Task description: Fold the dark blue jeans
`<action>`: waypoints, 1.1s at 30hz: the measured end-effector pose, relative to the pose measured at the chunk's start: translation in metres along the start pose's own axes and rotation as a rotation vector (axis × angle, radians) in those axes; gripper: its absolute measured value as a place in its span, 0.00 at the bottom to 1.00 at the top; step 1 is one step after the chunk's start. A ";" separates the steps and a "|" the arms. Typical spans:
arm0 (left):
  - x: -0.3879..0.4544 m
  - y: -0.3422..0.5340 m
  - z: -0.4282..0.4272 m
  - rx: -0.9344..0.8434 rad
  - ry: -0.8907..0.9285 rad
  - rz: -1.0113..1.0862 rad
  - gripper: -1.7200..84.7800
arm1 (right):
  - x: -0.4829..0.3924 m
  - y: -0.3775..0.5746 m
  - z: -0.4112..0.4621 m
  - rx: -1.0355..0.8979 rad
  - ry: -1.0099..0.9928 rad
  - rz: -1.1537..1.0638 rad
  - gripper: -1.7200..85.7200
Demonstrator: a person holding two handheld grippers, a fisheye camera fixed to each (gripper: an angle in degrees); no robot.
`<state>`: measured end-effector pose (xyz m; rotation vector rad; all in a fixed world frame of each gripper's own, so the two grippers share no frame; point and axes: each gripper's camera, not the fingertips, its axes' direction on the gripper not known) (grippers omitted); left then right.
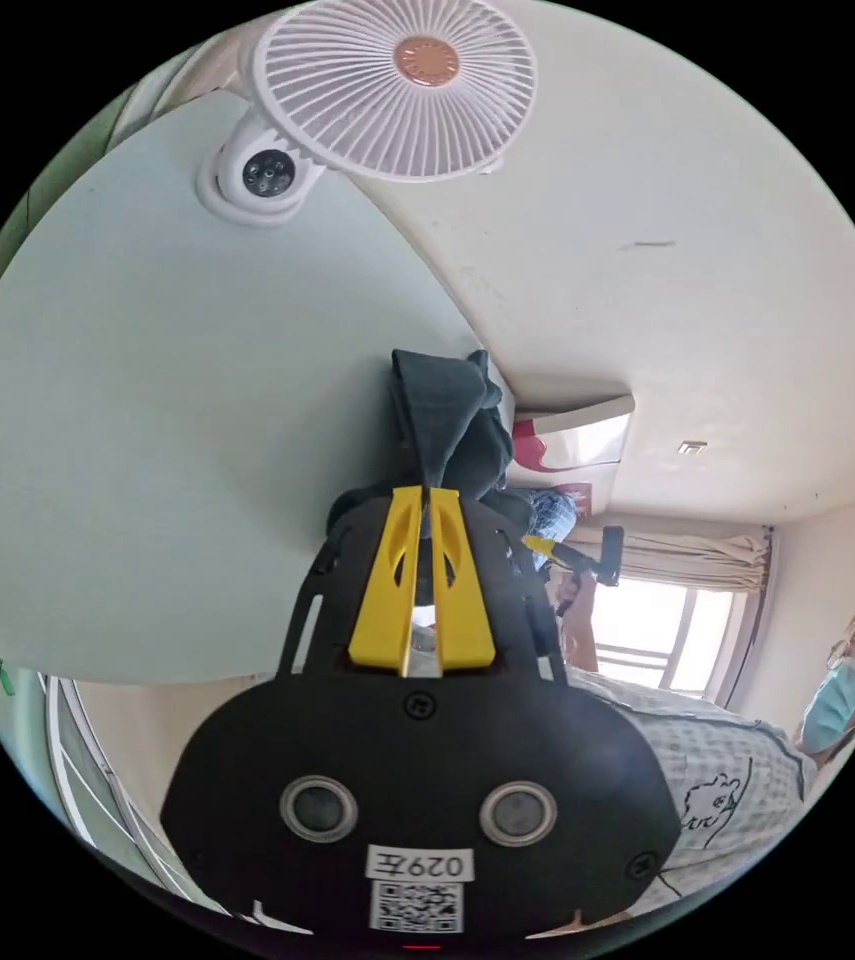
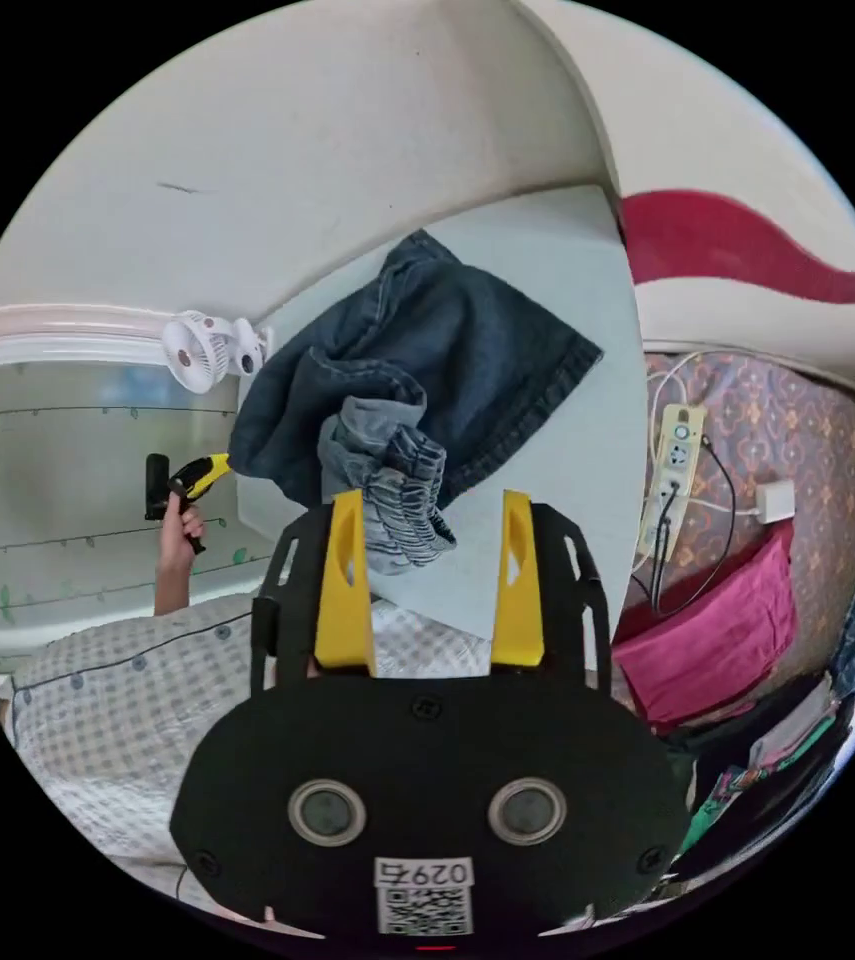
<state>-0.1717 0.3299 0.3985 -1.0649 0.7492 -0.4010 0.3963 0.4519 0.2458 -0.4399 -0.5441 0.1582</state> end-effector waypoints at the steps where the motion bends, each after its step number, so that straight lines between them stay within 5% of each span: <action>1: 0.000 0.003 0.000 -0.011 0.001 0.003 0.01 | 0.003 -0.001 0.011 -0.017 -0.042 0.009 0.23; 4: 0.012 0.012 0.012 -0.117 0.035 0.080 0.03 | -0.001 -0.001 0.047 0.002 -0.278 0.007 0.20; 8: 0.049 0.018 0.053 -0.279 -0.008 0.195 0.12 | -0.067 0.006 0.051 0.031 -0.147 -0.230 0.06; 14: 0.108 0.004 0.107 -0.391 0.097 0.305 0.22 | -0.190 0.041 0.063 -0.093 0.282 -0.752 0.03; 20: 0.154 -0.013 0.169 -0.617 0.068 0.301 0.26 | -0.236 0.077 0.110 -0.280 0.244 -0.959 0.02; 26: 0.175 0.004 0.195 -0.723 -0.103 0.361 0.09 | -0.203 0.084 0.091 -0.239 0.114 -0.807 0.04; 33: 0.209 0.030 0.204 -0.745 -0.242 0.478 0.08 | -0.105 0.049 0.040 -0.099 -0.180 -0.426 0.17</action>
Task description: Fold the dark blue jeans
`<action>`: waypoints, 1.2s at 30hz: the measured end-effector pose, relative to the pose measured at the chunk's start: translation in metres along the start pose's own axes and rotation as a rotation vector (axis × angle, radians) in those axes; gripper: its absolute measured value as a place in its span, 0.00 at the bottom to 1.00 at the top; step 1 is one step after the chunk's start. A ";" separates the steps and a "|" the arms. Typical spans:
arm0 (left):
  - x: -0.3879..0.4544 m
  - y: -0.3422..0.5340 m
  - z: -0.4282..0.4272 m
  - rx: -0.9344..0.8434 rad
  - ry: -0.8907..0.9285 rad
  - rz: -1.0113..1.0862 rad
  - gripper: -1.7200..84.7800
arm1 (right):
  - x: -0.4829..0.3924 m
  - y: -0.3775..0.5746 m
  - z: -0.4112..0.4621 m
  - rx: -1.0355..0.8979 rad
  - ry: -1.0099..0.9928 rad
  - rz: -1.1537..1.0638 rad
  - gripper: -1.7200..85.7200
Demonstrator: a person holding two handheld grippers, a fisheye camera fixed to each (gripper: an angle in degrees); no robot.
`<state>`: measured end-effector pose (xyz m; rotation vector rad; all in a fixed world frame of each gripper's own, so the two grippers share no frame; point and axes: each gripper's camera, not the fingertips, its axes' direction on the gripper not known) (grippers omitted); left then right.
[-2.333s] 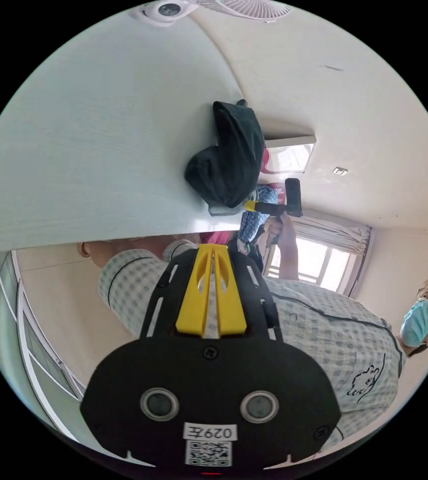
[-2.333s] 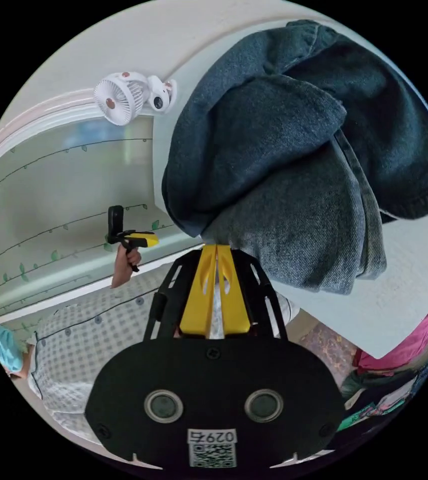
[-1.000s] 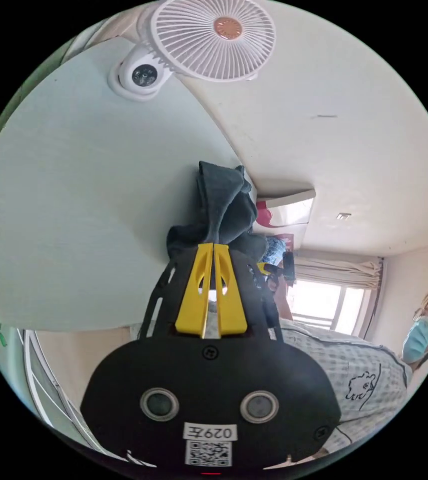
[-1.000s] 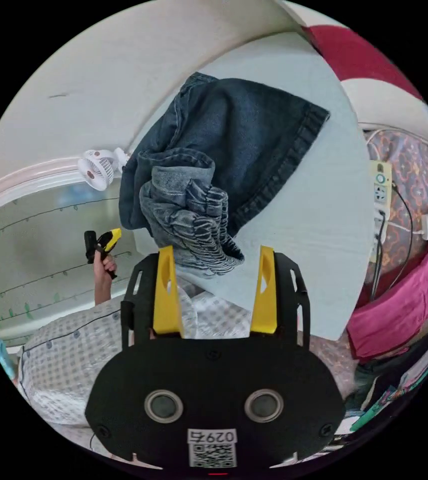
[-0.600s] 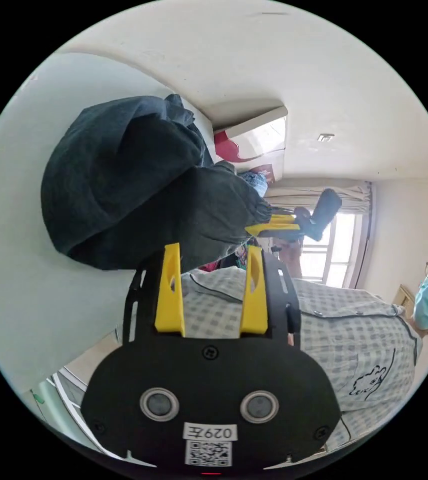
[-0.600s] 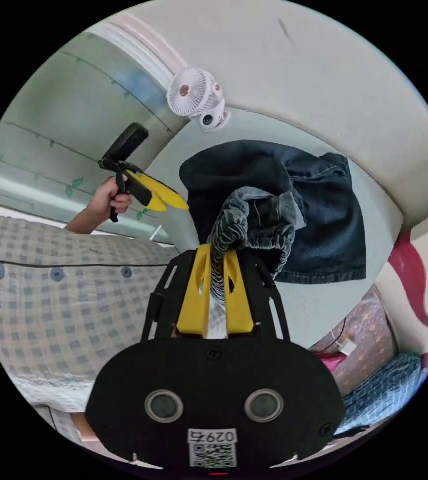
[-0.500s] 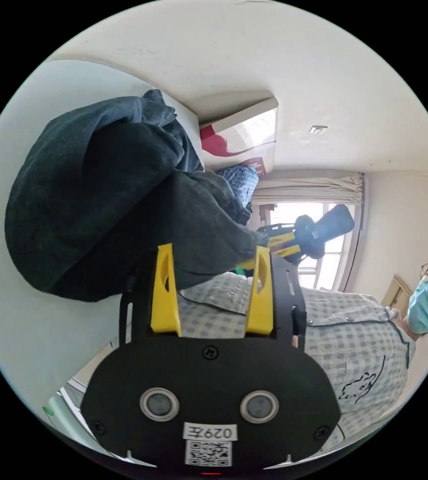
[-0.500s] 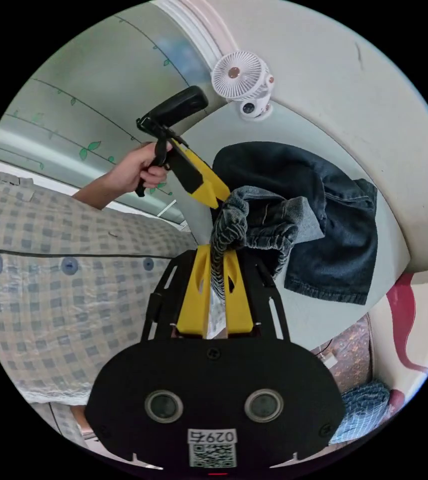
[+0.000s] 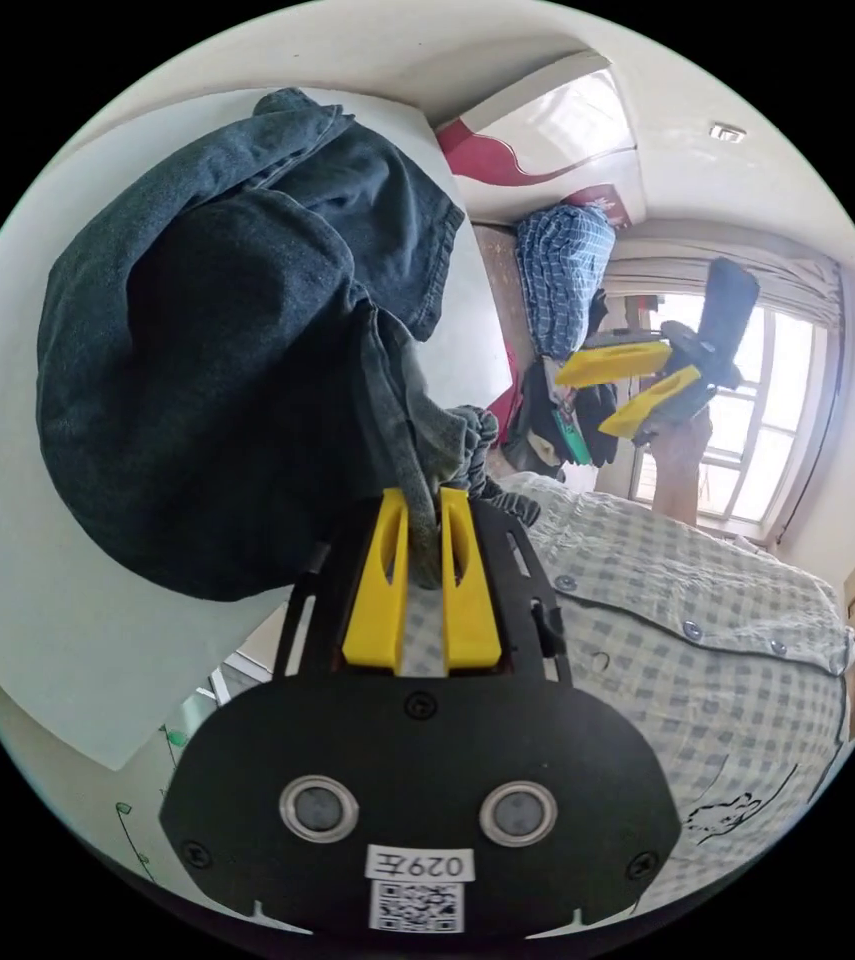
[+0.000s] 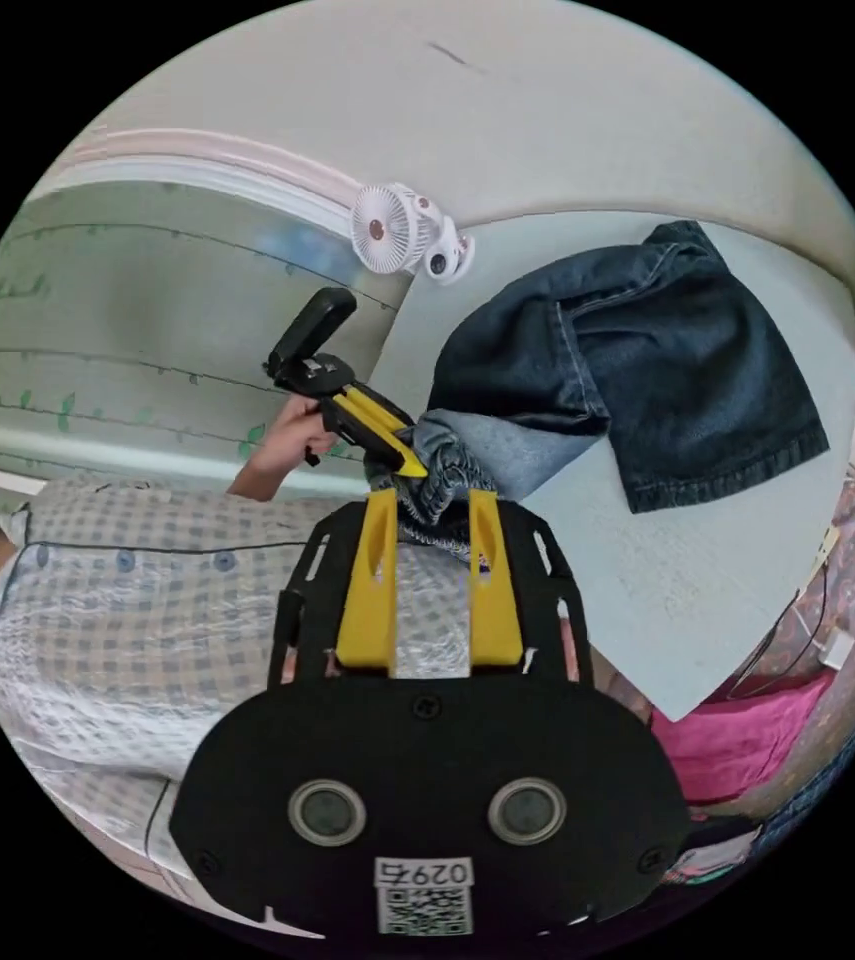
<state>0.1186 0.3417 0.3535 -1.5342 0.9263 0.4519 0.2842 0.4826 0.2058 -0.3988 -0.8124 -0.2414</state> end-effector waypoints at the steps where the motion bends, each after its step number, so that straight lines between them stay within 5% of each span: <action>1: 0.004 -0.002 0.002 -0.004 0.001 0.013 0.08 | 0.004 -0.003 0.003 -0.015 -0.006 0.010 0.17; 5: 0.027 -0.010 0.011 -0.013 -0.024 0.037 0.07 | 0.020 -0.027 0.048 -0.233 -0.120 0.041 0.16; 8: 0.035 -0.005 0.008 -0.005 -0.082 0.027 0.07 | 0.028 -0.020 0.049 -0.216 -0.110 0.048 0.09; 12: 0.019 0.015 -0.020 0.142 0.118 -0.009 0.03 | 0.050 0.020 -0.006 -0.008 -0.073 0.114 0.04; 17: 0.010 0.039 -0.066 0.285 0.084 -0.066 0.01 | 0.067 0.105 -0.115 0.392 0.046 0.244 0.03; 21: 0.033 0.021 -0.091 0.340 0.171 0.081 0.01 | 0.040 0.188 -0.192 0.753 0.054 0.164 0.03; 24: 0.071 -0.023 -0.089 0.260 0.126 0.201 0.01 | 0.006 0.225 -0.219 0.845 0.211 0.132 0.03; 30: 0.170 -0.079 -0.089 0.136 -0.131 0.465 0.01 | -0.037 0.272 -0.232 0.864 0.463 0.178 0.03; 36: 0.176 -0.056 -0.171 0.311 -0.376 0.407 0.01 | 0.000 0.225 -0.185 0.577 0.186 0.099 0.03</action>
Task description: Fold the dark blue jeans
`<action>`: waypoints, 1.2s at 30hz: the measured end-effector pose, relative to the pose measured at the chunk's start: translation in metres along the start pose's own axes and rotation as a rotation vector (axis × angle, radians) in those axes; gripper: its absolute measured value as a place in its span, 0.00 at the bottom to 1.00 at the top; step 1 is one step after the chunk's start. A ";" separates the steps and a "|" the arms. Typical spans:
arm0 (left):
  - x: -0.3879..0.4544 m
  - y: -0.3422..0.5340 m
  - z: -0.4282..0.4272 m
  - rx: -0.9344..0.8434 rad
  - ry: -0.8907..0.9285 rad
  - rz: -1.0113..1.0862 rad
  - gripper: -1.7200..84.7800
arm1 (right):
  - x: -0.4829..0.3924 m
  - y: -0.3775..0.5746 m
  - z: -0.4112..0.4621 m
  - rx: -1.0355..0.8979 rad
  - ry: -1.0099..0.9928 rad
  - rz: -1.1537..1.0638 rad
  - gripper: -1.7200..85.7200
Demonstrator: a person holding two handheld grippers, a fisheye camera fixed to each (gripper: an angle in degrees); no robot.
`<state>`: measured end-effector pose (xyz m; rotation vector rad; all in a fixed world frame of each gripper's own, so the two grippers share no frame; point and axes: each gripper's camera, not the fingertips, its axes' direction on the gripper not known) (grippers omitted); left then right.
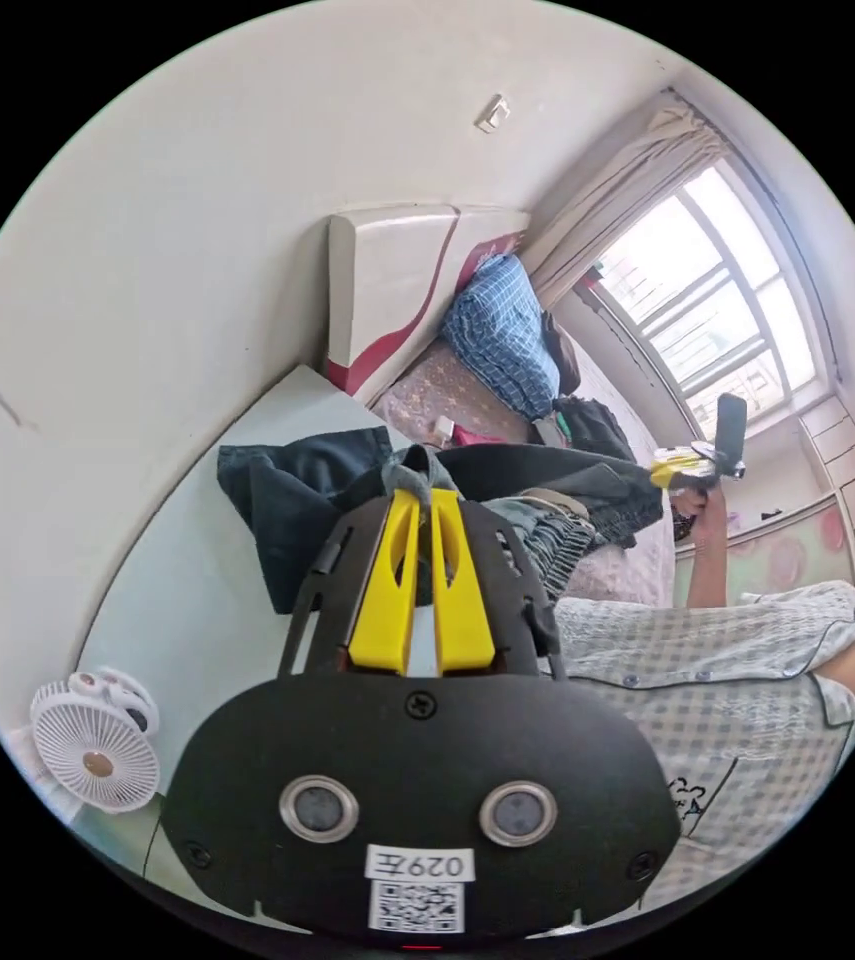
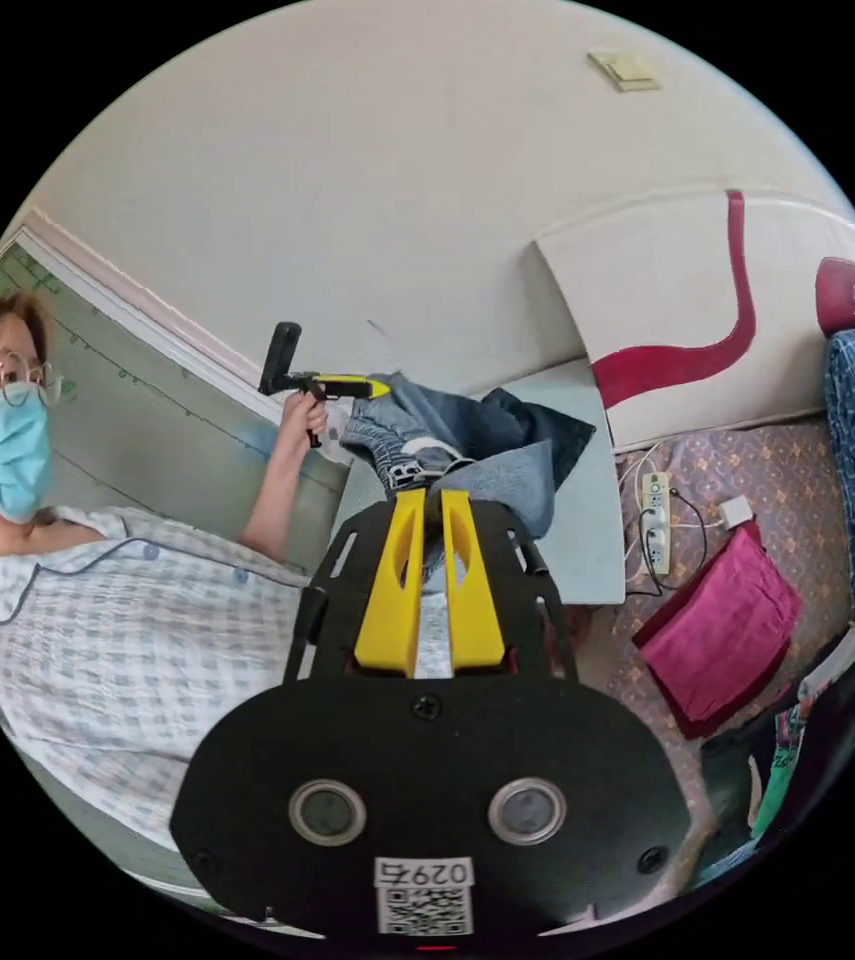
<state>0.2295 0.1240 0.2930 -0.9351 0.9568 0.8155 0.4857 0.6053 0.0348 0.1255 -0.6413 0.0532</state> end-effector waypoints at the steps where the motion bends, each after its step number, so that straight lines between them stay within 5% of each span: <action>1: -0.005 0.006 -0.009 0.007 -0.041 -0.029 0.01 | 0.002 -0.005 0.016 -0.050 -0.044 -0.015 0.03; 6: -0.063 0.102 -0.052 -0.032 -0.227 -0.360 0.01 | -0.002 -0.045 0.193 -0.506 -0.432 -0.145 0.02; 11: -0.103 0.216 -0.033 -0.187 -0.232 -0.669 0.02 | -0.005 -0.062 0.269 -0.833 -0.458 -0.257 0.02; 14: -0.100 0.282 -0.052 -0.059 -0.259 -0.824 0.01 | 0.035 -0.088 0.254 -0.752 -0.369 -0.182 0.03; 19: -0.098 0.340 -0.039 0.154 -0.025 -0.895 0.01 | 0.137 -0.135 0.229 -0.564 -0.168 0.081 0.10; 22: -0.104 0.335 0.025 0.007 0.054 -0.911 0.02 | 0.194 -0.163 0.236 -0.502 0.026 0.240 0.21; 26: -0.117 0.305 0.106 -0.162 0.143 -0.879 0.07 | 0.254 -0.176 0.282 -0.553 -0.117 0.391 0.20; 32: -0.131 0.273 0.150 -0.481 -0.243 -0.779 0.01 | 0.263 -0.165 0.275 -0.364 -0.211 0.360 0.05; 36: -0.151 0.278 0.144 -0.499 -0.288 -0.743 0.01 | 0.238 -0.140 0.266 -0.434 -0.249 0.281 0.04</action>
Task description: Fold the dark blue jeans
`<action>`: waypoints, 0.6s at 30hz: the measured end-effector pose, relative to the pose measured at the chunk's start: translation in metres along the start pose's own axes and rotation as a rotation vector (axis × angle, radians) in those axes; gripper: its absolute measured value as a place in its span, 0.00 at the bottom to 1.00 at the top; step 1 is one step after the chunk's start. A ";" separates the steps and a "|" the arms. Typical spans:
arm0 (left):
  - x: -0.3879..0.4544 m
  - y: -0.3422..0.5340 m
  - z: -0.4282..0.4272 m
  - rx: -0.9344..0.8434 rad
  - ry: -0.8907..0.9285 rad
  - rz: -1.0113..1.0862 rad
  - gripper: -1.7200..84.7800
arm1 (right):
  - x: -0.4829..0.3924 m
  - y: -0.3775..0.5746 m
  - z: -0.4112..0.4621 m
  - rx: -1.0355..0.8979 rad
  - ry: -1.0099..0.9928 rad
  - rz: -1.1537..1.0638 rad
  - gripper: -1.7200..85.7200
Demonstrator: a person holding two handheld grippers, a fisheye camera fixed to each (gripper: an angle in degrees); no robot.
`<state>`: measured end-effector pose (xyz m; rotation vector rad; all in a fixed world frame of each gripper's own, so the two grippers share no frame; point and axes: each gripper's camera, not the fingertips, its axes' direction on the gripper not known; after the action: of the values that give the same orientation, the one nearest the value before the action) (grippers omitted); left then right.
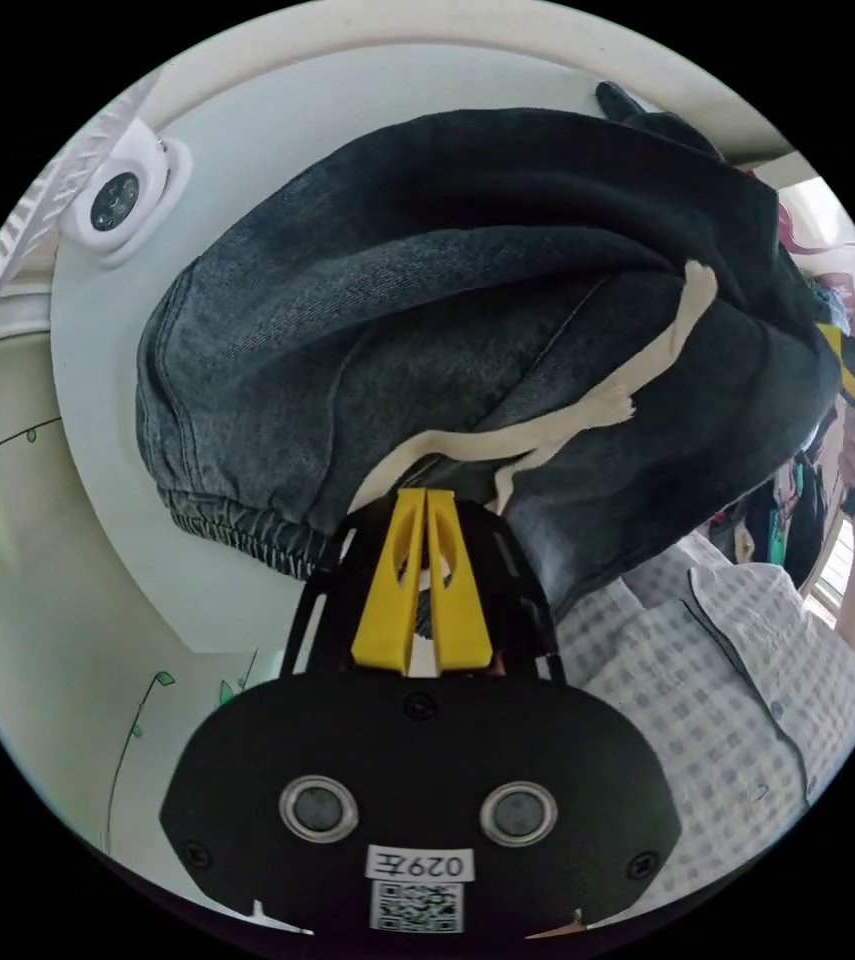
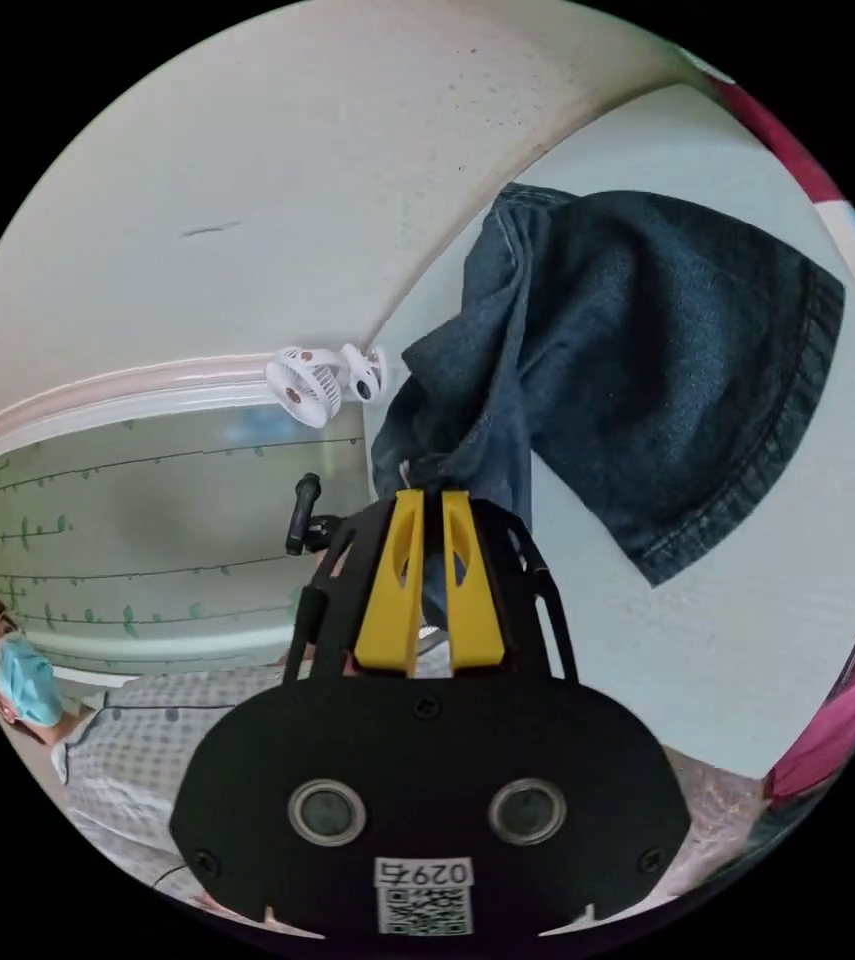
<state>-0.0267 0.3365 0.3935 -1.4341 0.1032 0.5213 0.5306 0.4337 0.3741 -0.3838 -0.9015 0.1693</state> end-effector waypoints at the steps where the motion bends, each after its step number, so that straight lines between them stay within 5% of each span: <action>1: -0.007 -0.001 -0.001 0.002 -0.012 -0.014 0.01 | -0.002 0.002 0.008 -0.054 0.019 -0.006 0.03; 6: -0.070 -0.008 -0.009 -0.077 -0.194 -0.204 0.01 | -0.002 0.005 0.076 -0.497 -0.130 -0.109 0.03; 10: -0.064 0.017 -0.042 0.079 -0.121 -0.174 0.01 | 0.011 -0.009 0.019 -0.237 -0.194 -0.099 0.03; 14: -0.030 0.024 -0.033 0.103 0.072 -0.080 0.01 | 0.046 -0.027 -0.042 -0.018 0.089 0.034 0.05; 18: 0.005 0.011 0.011 -0.009 -0.067 -0.023 0.01 | 0.075 -0.060 -0.039 -0.040 0.382 0.114 0.06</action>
<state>-0.0290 0.3489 0.3832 -1.4234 0.0307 0.5505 0.6063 0.3909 0.4303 -0.4864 -0.5071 0.1753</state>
